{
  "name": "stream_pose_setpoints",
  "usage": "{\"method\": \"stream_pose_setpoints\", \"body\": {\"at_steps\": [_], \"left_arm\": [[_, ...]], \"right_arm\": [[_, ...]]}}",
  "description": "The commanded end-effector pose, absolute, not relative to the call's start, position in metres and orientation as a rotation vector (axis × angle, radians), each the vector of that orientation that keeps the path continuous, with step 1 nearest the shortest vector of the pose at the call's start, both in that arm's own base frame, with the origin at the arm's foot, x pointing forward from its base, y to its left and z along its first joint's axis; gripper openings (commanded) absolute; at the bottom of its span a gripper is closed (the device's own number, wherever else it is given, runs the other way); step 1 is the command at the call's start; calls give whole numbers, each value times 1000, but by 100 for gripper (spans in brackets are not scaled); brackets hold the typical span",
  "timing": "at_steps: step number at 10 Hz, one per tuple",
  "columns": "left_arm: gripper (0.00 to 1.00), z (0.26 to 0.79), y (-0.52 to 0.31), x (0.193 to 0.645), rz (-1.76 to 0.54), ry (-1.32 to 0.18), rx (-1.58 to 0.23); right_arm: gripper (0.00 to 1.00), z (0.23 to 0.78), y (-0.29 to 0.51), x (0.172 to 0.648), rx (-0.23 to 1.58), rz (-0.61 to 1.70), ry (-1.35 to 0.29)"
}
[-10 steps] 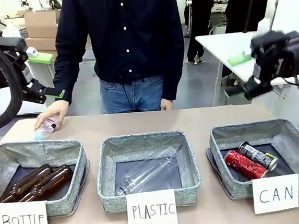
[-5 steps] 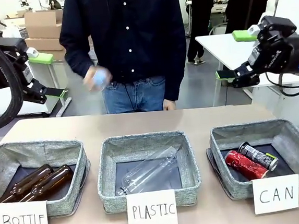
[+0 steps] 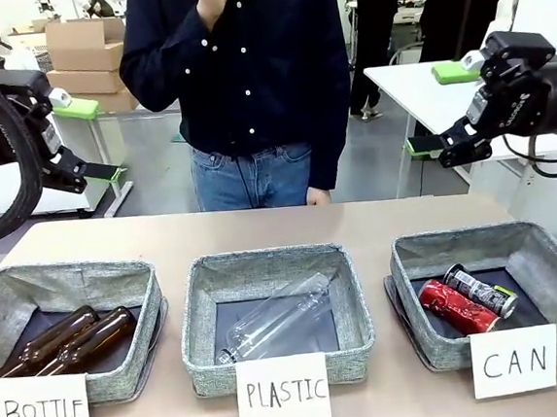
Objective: Sort the can waste into the basket.
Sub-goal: Pick up the can waste from the table and place it in the right Fabric basket.
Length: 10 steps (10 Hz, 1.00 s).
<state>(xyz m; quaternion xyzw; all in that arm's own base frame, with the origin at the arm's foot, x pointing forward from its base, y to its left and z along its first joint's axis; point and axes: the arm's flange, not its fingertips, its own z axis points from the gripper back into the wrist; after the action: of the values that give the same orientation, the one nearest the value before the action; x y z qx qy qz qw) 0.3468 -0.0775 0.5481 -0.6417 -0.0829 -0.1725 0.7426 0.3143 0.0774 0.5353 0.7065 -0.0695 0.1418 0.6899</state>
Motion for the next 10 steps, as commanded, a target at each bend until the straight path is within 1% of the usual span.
{"method": "stream_pose_setpoints", "body": {"at_steps": [1,10], "left_arm": [[100,551,-79,346,-378,-188,-1428],[100,551,-79,346,-378,-188,-1428]], "right_arm": [[100,539,77,313,1573,309,-132],[100,539,77,313,1573,309,-132]]}}
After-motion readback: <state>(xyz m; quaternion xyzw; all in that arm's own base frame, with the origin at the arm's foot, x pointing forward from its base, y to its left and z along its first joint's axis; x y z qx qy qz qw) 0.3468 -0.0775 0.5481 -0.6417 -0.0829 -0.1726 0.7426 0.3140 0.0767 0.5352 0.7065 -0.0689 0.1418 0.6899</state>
